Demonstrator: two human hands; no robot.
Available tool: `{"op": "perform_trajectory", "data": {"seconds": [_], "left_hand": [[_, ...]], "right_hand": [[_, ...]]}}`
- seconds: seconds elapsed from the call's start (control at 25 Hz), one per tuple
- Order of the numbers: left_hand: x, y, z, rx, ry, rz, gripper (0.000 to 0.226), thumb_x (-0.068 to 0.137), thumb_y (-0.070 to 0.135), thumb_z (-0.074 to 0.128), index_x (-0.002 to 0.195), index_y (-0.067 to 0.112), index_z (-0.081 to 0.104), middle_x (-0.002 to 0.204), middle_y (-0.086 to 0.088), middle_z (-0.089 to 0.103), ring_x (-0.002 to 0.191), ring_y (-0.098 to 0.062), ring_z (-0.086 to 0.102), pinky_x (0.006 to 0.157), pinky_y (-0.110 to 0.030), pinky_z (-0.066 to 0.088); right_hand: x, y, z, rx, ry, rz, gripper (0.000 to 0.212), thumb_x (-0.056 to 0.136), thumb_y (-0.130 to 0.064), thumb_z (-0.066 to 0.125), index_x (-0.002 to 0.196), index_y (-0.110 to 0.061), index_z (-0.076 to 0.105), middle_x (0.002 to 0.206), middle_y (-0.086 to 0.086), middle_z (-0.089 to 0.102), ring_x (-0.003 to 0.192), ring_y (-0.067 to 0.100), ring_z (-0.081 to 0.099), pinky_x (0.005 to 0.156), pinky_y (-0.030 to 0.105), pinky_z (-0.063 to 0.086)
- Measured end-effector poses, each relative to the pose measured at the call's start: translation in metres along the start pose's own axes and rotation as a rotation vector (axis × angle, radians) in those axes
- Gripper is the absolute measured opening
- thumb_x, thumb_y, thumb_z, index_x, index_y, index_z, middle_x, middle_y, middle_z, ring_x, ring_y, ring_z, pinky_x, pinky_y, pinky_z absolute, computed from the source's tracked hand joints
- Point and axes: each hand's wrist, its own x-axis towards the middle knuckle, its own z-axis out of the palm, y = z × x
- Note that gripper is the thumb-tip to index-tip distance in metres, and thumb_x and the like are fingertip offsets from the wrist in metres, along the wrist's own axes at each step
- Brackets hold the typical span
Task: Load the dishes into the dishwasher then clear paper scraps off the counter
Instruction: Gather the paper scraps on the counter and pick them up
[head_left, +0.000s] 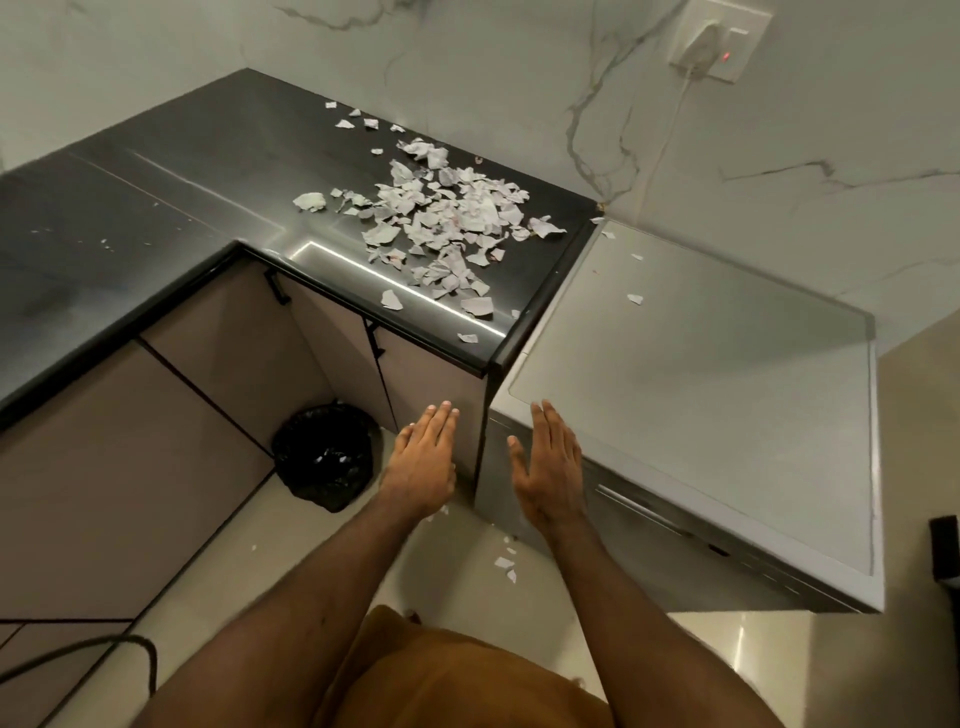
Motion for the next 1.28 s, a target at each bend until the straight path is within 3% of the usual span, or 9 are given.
{"op": "perform_trajectory", "data": {"seconds": [0.16, 0.28, 0.56, 0.76, 0.88, 1.04, 1.12, 1.28], "left_hand": [[0.011, -0.052, -0.022, -0.033, -0.009, -0.024, 0.089, 0.100, 0.029, 0.057, 0.165, 0.019, -0.003, 0.172, 0.000, -0.011, 0.159, -0.021, -0.005, 0.127, -0.047, 0.014], [0.024, -0.079, -0.039, -0.021, -0.035, -0.035, 0.091, 0.100, 0.032, 0.058, 0.164, 0.019, -0.005, 0.171, -0.001, -0.014, 0.159, -0.021, -0.005, 0.126, -0.047, 0.012], [0.097, -0.113, -0.075, -0.060, -0.118, -0.079, 0.098, 0.099, 0.051, 0.057, 0.164, 0.019, -0.008, 0.171, -0.003, -0.017, 0.159, -0.025, -0.007, 0.127, -0.051, 0.012], [0.167, -0.136, -0.087, -0.081, -0.150, -0.115, 0.104, 0.096, 0.073, 0.044, 0.164, 0.016, -0.010, 0.171, -0.003, -0.018, 0.158, -0.023, -0.010, 0.127, -0.047, 0.006], [0.210, -0.151, -0.096, -0.014, -0.161, -0.081, 0.100, 0.095, 0.078, 0.030, 0.163, 0.017, -0.011, 0.170, -0.003, -0.019, 0.157, -0.021, -0.015, 0.128, -0.045, -0.002], [0.256, -0.162, -0.108, 0.016, -0.209, -0.031, 0.098, 0.094, 0.081, 0.022, 0.162, 0.022, -0.017, 0.169, 0.001, -0.024, 0.155, -0.019, -0.021, 0.128, -0.045, -0.005], [0.275, -0.168, -0.117, 0.039, -0.227, -0.030, 0.109, 0.086, 0.090, 0.026, 0.161, 0.025, -0.020, 0.167, 0.002, -0.028, 0.154, -0.021, -0.025, 0.128, -0.049, -0.004], [0.306, -0.182, -0.134, -0.024, -0.251, -0.197, 0.159, 0.049, 0.104, 0.053, 0.156, 0.023, -0.031, 0.160, -0.007, -0.042, 0.151, -0.032, -0.032, 0.126, -0.054, -0.005]], "right_hand": [[0.036, -0.048, 0.029, 0.007, 0.010, 0.022, 0.069, 0.108, -0.046, 0.048, 0.165, -0.016, 0.025, 0.172, 0.007, 0.025, 0.159, 0.022, 0.021, 0.129, 0.045, 0.022], [0.059, -0.072, 0.039, -0.015, -0.008, 0.037, 0.072, 0.107, -0.049, 0.048, 0.166, -0.016, 0.022, 0.172, 0.007, 0.023, 0.159, 0.024, 0.019, 0.129, 0.046, 0.022], [0.137, -0.087, 0.044, -0.082, -0.055, 0.125, 0.084, 0.107, -0.058, 0.040, 0.168, -0.015, 0.003, 0.176, 0.007, -0.001, 0.162, 0.022, -0.005, 0.132, 0.045, 0.006], [0.203, -0.081, 0.073, -0.099, -0.093, 0.270, 0.113, 0.094, -0.083, 0.036, 0.165, -0.011, -0.014, 0.175, 0.012, -0.013, 0.161, 0.026, -0.014, 0.131, 0.044, -0.002], [0.245, -0.087, 0.092, -0.156, -0.098, 0.318, 0.118, 0.090, -0.091, 0.022, 0.164, -0.009, -0.018, 0.174, 0.015, -0.015, 0.161, 0.028, -0.016, 0.131, 0.046, -0.004], [0.289, -0.104, 0.109, -0.205, -0.084, 0.304, 0.109, 0.092, -0.087, 0.005, 0.163, -0.009, -0.022, 0.173, 0.014, -0.020, 0.160, 0.026, -0.019, 0.131, 0.045, -0.004], [0.317, -0.110, 0.113, -0.199, -0.083, 0.301, 0.106, 0.094, -0.086, 0.004, 0.162, -0.010, -0.022, 0.173, 0.013, -0.021, 0.160, 0.025, -0.019, 0.132, 0.044, -0.004], [0.373, -0.129, 0.127, -0.134, -0.101, 0.236, 0.101, 0.098, -0.082, 0.008, 0.164, -0.011, -0.019, 0.173, 0.010, -0.020, 0.160, 0.023, -0.019, 0.132, 0.044, -0.003]]}}
